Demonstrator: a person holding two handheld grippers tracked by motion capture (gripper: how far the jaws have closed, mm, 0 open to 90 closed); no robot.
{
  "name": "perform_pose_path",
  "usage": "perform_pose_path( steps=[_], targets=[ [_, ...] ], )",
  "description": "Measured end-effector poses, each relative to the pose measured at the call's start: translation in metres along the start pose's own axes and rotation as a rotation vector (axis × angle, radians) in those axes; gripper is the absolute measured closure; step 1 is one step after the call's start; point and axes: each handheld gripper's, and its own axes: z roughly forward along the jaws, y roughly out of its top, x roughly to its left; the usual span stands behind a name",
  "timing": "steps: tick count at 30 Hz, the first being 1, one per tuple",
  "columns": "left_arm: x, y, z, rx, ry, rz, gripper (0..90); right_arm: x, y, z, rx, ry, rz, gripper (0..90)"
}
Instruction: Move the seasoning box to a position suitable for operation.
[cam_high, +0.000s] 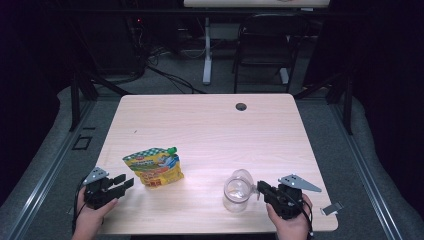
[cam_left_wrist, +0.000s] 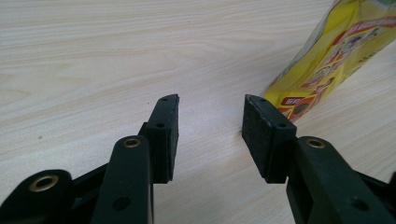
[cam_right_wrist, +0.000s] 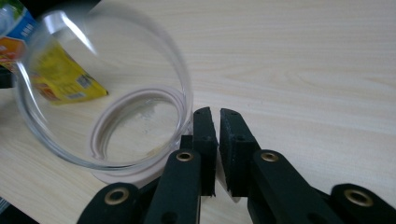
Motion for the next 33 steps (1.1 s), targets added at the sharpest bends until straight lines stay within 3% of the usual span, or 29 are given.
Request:
perform_pose_path(
  steps=[1, 3, 4, 7, 16, 24, 33],
  targets=[
    [0.0, 0.0, 0.0, -0.001, 0.0, -0.001, 56.8, -0.002, -0.003, 0.003, 0.023, -0.011, 0.017, 85.2],
    [0.0, 0.0, 0.0, -0.001, 0.0, -0.001, 56.8, -0.002, -0.004, 0.003, 0.021, -0.011, 0.023, 84.2],
    [0.0, 0.0, 0.001, -0.001, 0.001, -0.001, 56.8, -0.006, -0.006, 0.003, 0.012, 0.018, 0.059, 83.2],
    [0.0, 0.0, 0.001, -0.001, 0.001, -0.001, 56.8, -0.01, -0.006, 0.003, 0.008, 0.041, 0.09, 82.6],
    [0.0, 0.0, 0.0, -0.001, 0.0, 0.0, 56.8, -0.014, -0.009, 0.004, -0.006, 0.063, 0.129, 80.1],
    [0.0, 0.0, 0.0, -0.009, 0.001, -0.003, 56.4, -0.013, -0.01, 0.002, -0.006, 0.018, 0.083, 79.9],
    [0.003, 0.003, 0.002, -0.019, 0.005, -0.016, 54.2, -0.017, -0.017, -0.002, 0.049, -0.02, 0.04, 79.3]
  ],
)
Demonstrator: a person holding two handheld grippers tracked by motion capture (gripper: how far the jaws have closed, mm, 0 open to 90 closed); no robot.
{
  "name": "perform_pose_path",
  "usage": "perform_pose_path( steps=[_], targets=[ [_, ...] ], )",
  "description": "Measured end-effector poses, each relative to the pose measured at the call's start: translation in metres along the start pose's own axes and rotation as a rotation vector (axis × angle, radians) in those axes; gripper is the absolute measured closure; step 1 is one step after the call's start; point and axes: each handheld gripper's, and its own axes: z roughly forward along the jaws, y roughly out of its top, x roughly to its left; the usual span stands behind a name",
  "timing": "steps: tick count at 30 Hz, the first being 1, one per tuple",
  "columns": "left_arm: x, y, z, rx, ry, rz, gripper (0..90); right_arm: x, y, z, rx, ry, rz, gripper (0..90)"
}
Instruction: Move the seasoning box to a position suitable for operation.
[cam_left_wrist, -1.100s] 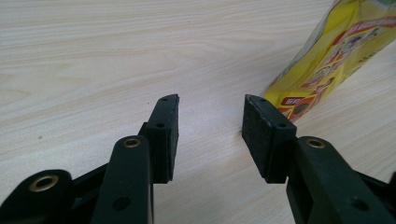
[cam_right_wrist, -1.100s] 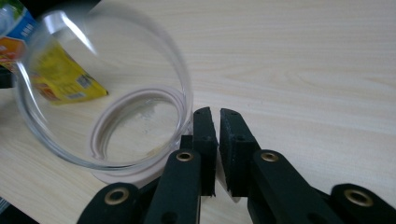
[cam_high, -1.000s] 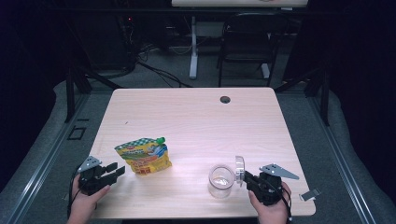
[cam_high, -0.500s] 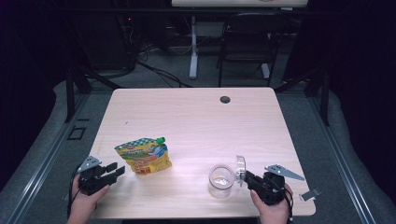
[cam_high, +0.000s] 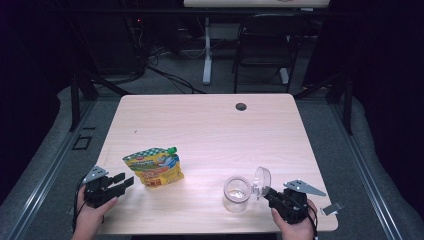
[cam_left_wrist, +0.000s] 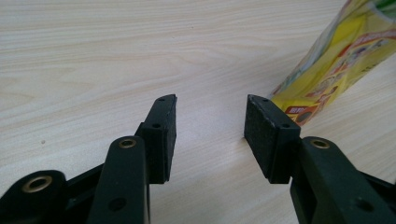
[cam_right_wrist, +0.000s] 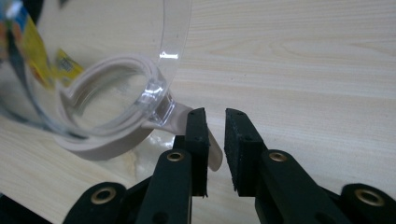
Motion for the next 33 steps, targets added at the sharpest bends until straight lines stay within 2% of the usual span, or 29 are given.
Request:
perform_pose_path(
  steps=[4, 8, 14, 20, 21, 27, 29, 33],
  targets=[
    [0.002, 0.002, 0.003, -0.007, 0.007, -0.015, 53.3, 0.002, -0.005, -0.001, 0.022, 0.03, -0.004, 77.3],
    [0.002, 0.003, 0.006, 0.0, 0.01, -0.017, 52.9, 0.003, -0.008, 0.001, 0.038, 0.026, -0.019, 76.3],
    [0.0, 0.003, 0.008, 0.004, 0.016, -0.007, 52.3, -0.002, -0.01, 0.003, 0.058, 0.05, 0.013, 75.9],
    [0.0, 0.002, 0.005, 0.002, 0.029, 0.004, 52.2, 0.004, -0.012, 0.003, 0.078, 0.047, -0.013, 74.7],
    [0.0, 0.002, 0.005, 0.004, 0.031, 0.0, 52.2, 0.006, -0.012, 0.006, 0.082, 0.04, -0.025, 75.6],
    [0.0, 0.002, 0.005, 0.003, 0.036, -0.003, 52.1, 0.005, -0.014, 0.013, 0.096, 0.04, -0.021, 80.3],
    [0.0, 0.001, 0.005, 0.005, 0.036, -0.002, 51.9, 0.003, -0.013, 0.014, 0.083, 0.046, -0.003, 81.8],
    [-0.001, 0.0, 0.003, 0.004, 0.04, 0.0, 51.7, 0.001, -0.011, 0.016, 0.072, 0.036, -0.006, 83.5]
  ],
)
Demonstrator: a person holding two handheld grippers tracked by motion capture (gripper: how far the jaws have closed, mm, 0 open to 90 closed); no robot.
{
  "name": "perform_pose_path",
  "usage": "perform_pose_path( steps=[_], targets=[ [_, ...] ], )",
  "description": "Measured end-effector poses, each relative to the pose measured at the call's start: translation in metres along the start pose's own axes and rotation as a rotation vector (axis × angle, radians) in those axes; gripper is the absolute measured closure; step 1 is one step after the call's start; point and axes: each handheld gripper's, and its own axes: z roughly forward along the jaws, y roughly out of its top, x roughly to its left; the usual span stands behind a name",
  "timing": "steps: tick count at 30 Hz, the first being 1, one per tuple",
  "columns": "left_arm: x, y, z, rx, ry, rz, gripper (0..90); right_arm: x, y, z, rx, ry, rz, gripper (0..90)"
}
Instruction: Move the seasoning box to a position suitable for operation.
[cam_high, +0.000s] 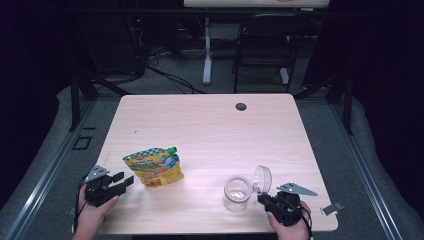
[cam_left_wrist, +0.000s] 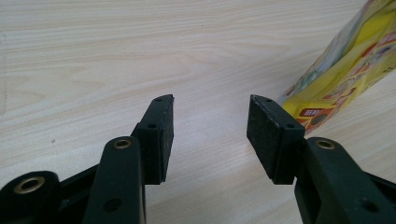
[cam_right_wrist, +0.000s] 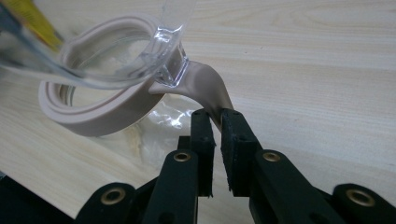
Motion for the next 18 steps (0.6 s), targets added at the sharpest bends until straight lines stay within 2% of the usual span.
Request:
perform_pose_path(
  steps=[6, 10, 15, 18],
  targets=[
    [-0.003, -0.002, -0.004, -0.012, -0.013, 0.026, 51.7, -0.006, 0.007, 0.007, -0.018, -0.013, -0.001, 84.0],
    [-0.004, -0.005, -0.008, -0.038, -0.02, 0.037, 51.7, -0.011, 0.013, 0.013, -0.026, -0.004, 0.004, 84.1],
    [-0.006, -0.006, -0.012, -0.048, -0.028, 0.055, 51.9, -0.013, 0.019, 0.019, -0.034, 0.001, 0.01, 84.0],
    [-0.009, -0.008, -0.017, -0.062, -0.036, 0.067, 53.4, -0.015, 0.024, 0.024, -0.031, 0.005, -0.011, 84.0]
  ],
)
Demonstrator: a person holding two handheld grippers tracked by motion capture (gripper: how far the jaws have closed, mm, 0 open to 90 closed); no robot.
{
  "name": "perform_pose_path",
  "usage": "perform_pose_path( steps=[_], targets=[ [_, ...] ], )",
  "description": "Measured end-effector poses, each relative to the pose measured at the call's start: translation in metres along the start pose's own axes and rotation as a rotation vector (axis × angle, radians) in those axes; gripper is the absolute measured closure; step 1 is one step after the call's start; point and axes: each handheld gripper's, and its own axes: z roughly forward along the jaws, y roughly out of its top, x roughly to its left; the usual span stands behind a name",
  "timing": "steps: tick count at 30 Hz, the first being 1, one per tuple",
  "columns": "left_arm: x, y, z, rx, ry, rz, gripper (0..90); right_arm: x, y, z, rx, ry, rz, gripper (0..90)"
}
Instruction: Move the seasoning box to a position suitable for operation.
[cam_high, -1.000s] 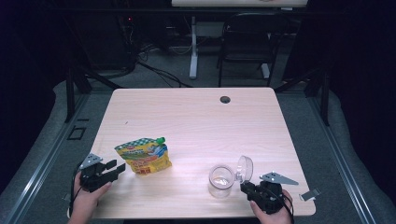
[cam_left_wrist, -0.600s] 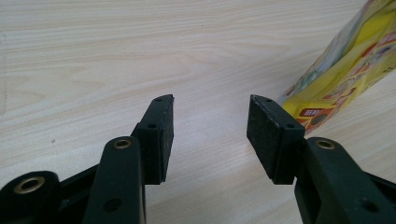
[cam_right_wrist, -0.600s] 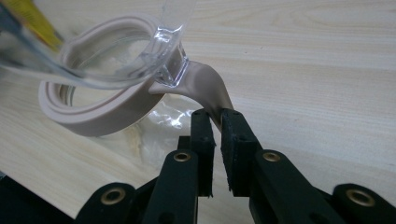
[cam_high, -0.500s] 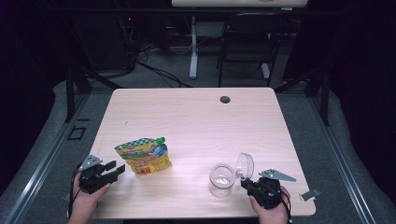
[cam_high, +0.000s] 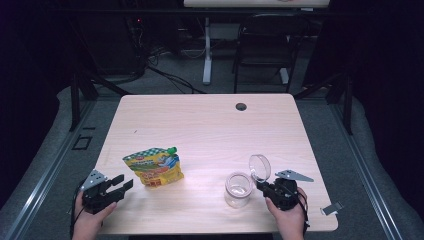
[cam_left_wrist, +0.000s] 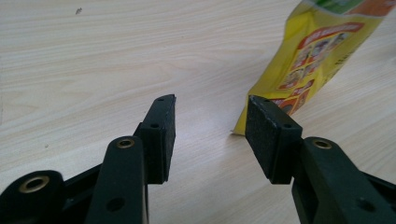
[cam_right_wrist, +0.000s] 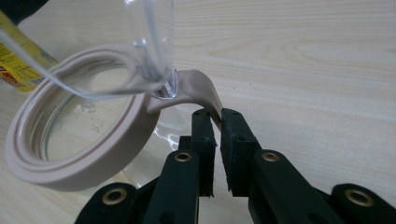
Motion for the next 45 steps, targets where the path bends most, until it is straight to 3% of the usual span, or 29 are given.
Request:
perform_pose_path(
  steps=[12, 16, 17, 19, 20, 25, 30, 34, 37, 41, 43, 45],
  targets=[
    [-0.006, -0.004, -0.006, -0.006, -0.059, -0.02, 54.3, -0.005, 0.009, 0.011, -0.012, 0.023, 0.008, 83.1],
    [-0.008, -0.006, -0.003, 0.033, -0.07, 0.003, 51.7, -0.006, 0.01, 0.011, -0.023, 0.036, 0.011, 81.3],
    [-0.01, -0.006, -0.001, 0.057, -0.06, 0.026, 50.3, -0.006, 0.01, 0.011, -0.026, 0.038, 0.011, 80.4],
    [-0.01, -0.005, 0.0, 0.062, -0.056, 0.033, 49.1, -0.006, 0.01, 0.01, -0.026, 0.038, 0.009, 79.6],
    [-0.011, -0.004, 0.0, 0.051, -0.054, 0.049, 44.3, -0.006, 0.009, 0.01, -0.03, 0.044, 0.003, 77.7],
    [-0.011, -0.003, 0.0, 0.051, -0.072, 0.056, 44.9, -0.006, 0.007, 0.006, -0.033, 0.039, -0.009, 75.0],
    [-0.011, 0.003, 0.001, 0.058, -0.107, -0.012, 42.8, -0.006, 0.002, 0.001, -0.034, 0.039, -0.007, 72.1],
    [-0.015, 0.006, 0.002, 0.057, -0.116, -0.039, 35.0, -0.008, -0.002, -0.005, -0.042, 0.033, 0.001, 71.5],
    [-0.018, 0.009, 0.005, 0.06, -0.153, -0.035, 33.9, -0.01, -0.003, -0.007, -0.042, 0.026, 0.001, 71.3],
    [-0.027, 0.014, 0.013, 0.059, -0.151, 0.025, 33.9, -0.012, -0.006, -0.011, -0.043, 0.019, 0.013, 71.0],
    [-0.027, 0.016, 0.017, 0.043, -0.144, 0.067, 38.2, -0.012, -0.008, -0.013, -0.044, 0.017, 0.011, 70.7],
    [-0.024, 0.018, 0.021, 0.032, -0.163, 0.102, 40.1, -0.011, -0.011, -0.015, -0.045, 0.016, 0.011, 70.1]
  ],
)
